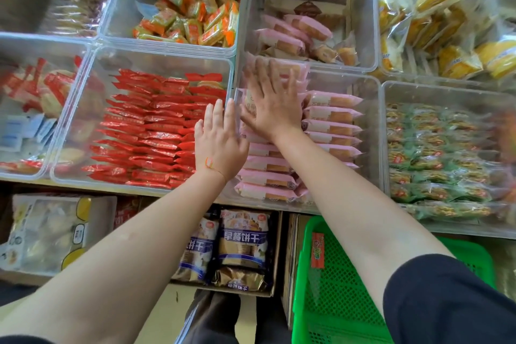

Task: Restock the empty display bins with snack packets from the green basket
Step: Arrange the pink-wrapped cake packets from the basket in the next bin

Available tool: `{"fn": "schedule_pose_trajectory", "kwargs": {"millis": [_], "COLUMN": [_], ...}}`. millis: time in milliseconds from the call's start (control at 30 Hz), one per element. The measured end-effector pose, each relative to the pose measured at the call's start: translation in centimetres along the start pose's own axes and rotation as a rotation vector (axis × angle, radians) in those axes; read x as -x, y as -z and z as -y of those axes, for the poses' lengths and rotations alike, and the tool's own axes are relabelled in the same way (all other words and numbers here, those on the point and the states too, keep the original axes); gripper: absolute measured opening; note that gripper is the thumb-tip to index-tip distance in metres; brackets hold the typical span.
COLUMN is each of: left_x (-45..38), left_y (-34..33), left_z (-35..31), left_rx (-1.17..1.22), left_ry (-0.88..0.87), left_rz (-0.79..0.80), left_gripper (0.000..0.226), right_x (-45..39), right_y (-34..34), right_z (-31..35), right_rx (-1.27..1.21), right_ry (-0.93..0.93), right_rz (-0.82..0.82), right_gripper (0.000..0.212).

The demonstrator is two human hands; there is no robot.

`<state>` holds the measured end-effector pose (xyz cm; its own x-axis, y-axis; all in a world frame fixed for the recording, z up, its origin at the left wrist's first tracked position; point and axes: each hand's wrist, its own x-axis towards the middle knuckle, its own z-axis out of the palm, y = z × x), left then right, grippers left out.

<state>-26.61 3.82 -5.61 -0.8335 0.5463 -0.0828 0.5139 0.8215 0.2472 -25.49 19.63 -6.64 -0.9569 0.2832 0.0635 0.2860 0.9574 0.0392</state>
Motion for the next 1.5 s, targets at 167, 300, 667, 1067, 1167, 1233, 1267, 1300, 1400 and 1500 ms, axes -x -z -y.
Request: {"fn": "schedule_pose_trajectory", "kwargs": {"millis": [167,300,667,1067,1167,1233,1267,1300,1400,1500], "left_x": [0.0,0.0,2.1,-1.3,-3.3,-4.6,-5.3,-6.0,-7.5,-8.5], "left_y": [0.1,0.2,6.6,8.7,8.8,8.8,8.9,8.9,8.9,9.0], "left_z": [-0.2,-0.2,15.0,30.3,30.0,29.9,29.7,29.6,28.9,28.3], "left_rx": [0.010,0.104,0.101,0.025,0.036,0.014,0.004,-0.004,-0.037,-0.056], "left_ry": [0.006,0.003,-0.202,-0.157,-0.151,-0.169,-0.173,-0.170,-0.141,-0.132], "left_rz": [0.017,0.004,-0.073,0.112,0.099,0.095,0.090,0.088,0.091,0.104], "left_gripper": [0.074,0.071,0.064,0.075,0.075,0.076,0.077,0.077,0.077,0.078], "right_x": [0.8,3.4,5.7,0.0,-0.8,-1.3,-1.6,-2.0,-3.2,-4.7], "right_y": [1.4,2.9,5.4,4.6,4.1,3.5,3.3,3.1,2.9,3.2], "right_z": [0.2,1.4,16.2,30.0,29.5,29.3,29.2,29.1,28.3,26.6], "right_rx": [-0.044,-0.250,-0.298,-0.255,-0.226,-0.204,-0.195,-0.191,-0.308,-0.455], "right_ry": [0.022,0.028,-0.139,-0.161,-0.196,-0.214,-0.211,-0.201,-0.168,-0.233], "right_rz": [-0.027,-0.276,-0.330,0.364,0.332,0.268,0.245,0.243,0.234,0.074], "right_gripper": [0.074,0.053,0.026,0.046,0.029,0.024,0.022,0.022,0.024,0.023]}}
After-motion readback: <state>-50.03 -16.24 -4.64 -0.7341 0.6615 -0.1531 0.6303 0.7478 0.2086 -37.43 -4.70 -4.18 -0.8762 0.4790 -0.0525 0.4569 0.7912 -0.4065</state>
